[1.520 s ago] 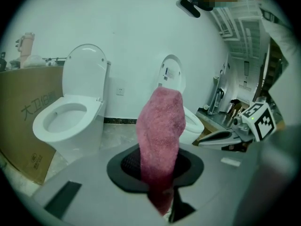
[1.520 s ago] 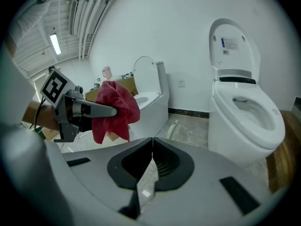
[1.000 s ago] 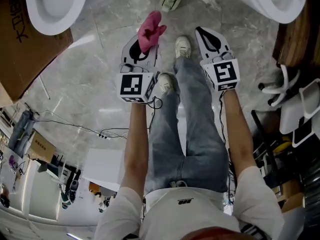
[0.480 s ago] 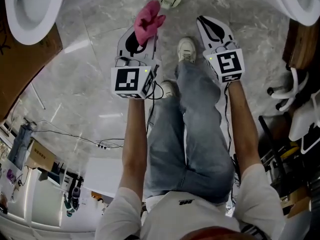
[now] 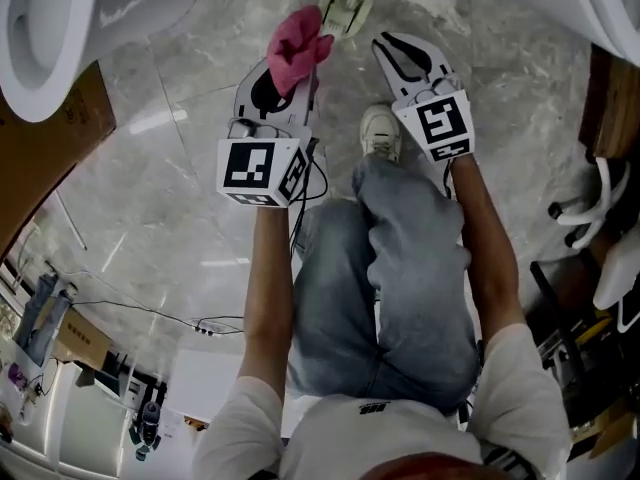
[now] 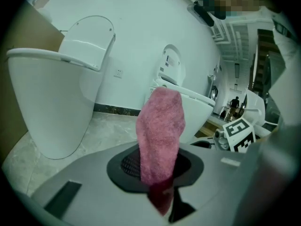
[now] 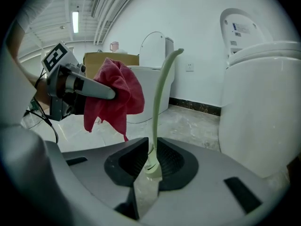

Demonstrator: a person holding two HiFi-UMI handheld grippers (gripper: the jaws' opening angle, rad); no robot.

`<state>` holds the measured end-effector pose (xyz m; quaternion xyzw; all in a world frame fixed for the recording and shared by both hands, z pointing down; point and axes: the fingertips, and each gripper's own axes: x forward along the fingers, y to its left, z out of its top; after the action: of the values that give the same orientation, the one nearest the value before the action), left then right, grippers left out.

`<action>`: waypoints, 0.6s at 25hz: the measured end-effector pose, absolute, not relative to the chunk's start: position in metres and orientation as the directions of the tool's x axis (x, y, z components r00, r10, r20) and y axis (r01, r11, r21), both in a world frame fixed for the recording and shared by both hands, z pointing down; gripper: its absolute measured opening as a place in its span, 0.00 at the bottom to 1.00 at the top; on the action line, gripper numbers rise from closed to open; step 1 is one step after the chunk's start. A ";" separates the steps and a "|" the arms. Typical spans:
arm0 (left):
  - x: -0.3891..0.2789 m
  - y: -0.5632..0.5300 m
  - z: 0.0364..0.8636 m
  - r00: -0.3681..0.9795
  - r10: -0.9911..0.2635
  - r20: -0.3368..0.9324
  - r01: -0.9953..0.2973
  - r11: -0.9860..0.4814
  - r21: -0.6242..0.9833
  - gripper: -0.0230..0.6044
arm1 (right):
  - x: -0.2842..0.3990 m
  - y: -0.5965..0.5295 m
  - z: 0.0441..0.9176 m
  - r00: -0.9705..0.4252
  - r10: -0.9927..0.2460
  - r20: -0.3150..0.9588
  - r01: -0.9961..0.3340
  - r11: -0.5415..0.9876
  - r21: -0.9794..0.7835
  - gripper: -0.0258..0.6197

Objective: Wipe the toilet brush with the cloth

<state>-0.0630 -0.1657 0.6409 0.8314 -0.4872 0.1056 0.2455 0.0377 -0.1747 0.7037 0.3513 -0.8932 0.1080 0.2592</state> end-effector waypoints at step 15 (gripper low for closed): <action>-0.046 -0.193 0.687 0.524 -0.794 0.309 -0.851 -0.474 0.225 0.18 | 0.001 -0.214 0.791 -0.648 -0.540 0.537 -0.563 0.815 0.141 0.19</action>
<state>-0.0461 -0.1933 0.6874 0.8547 -0.4811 0.0810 0.1775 0.0013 -0.2144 0.7906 0.3039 -0.9074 0.0194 0.2896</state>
